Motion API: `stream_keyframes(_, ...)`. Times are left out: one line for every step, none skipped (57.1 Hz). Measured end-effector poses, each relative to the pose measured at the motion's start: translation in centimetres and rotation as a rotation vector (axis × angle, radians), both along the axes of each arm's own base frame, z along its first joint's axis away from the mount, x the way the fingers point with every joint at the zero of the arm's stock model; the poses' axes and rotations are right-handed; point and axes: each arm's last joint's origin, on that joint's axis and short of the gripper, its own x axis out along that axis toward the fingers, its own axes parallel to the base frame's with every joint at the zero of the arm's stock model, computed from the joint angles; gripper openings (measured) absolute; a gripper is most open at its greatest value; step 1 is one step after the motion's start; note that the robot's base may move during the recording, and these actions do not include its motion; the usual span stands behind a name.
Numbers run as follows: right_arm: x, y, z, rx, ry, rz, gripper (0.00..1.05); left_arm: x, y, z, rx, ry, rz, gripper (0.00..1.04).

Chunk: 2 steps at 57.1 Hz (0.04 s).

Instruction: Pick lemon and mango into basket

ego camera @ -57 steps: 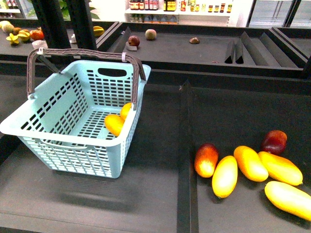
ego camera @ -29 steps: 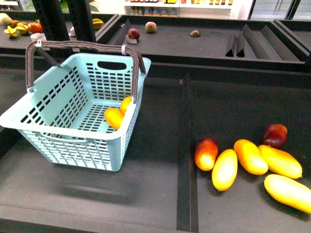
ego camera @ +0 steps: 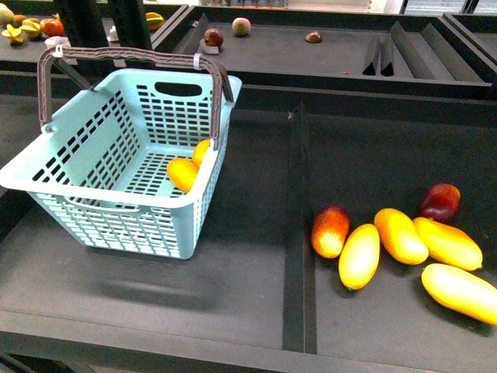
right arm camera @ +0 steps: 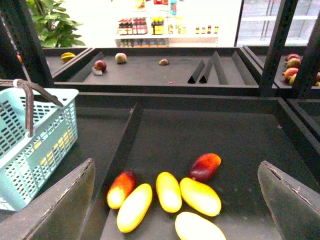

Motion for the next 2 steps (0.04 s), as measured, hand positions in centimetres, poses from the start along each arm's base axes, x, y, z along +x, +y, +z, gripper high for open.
stream_keyframes(0.00, 0.00, 0.00, 0.000, 0.000, 0.000, 0.96, 0.00, 0.00, 0.00, 0.000, 0.000, 0.000, 0.98)
stream_keyframes(0.00, 0.00, 0.00, 0.000, 0.000, 0.000, 0.96, 0.00, 0.00, 0.00, 0.000, 0.000, 0.000, 0.97)
